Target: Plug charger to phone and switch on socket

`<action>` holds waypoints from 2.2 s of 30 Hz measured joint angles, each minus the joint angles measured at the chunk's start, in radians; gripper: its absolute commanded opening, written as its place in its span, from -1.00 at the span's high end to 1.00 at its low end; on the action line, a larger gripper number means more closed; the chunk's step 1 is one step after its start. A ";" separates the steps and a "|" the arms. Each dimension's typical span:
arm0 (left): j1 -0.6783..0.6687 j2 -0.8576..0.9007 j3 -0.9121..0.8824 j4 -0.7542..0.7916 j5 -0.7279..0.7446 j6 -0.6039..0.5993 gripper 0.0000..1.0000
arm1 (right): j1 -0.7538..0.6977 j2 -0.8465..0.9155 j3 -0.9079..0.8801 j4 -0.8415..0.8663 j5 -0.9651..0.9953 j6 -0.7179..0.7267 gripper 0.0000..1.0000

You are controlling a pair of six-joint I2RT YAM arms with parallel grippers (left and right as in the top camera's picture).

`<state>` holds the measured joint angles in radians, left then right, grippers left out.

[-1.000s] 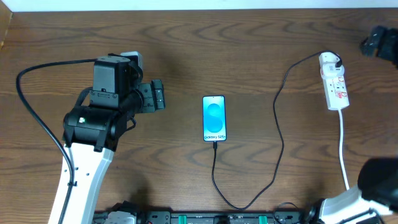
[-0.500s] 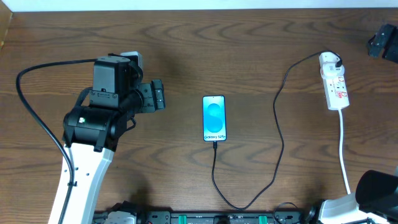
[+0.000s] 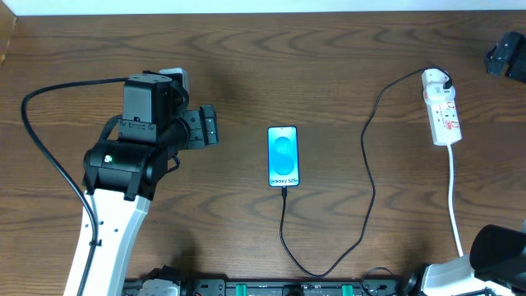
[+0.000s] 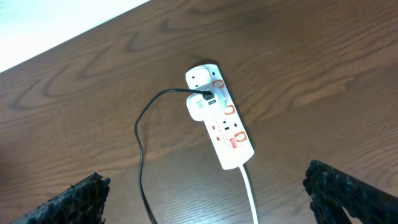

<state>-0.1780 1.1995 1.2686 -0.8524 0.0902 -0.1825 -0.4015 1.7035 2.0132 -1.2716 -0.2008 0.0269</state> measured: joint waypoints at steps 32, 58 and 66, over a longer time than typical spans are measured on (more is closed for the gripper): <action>0.000 -0.558 -0.801 0.980 -0.019 0.000 -0.79 | 0.000 0.000 0.000 -0.003 0.001 0.008 -0.99; 0.088 -1.067 -1.263 1.151 -0.175 0.000 -0.78 | 0.000 0.000 0.000 -0.003 0.008 0.008 -0.99; 0.110 -1.147 -1.262 0.880 -0.175 0.000 -0.78 | 0.000 0.000 0.000 -0.002 0.008 0.007 -0.99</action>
<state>-0.0681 0.0528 0.0063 0.0280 -0.0853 -0.1822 -0.4015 1.7035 2.0129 -1.2736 -0.1928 0.0341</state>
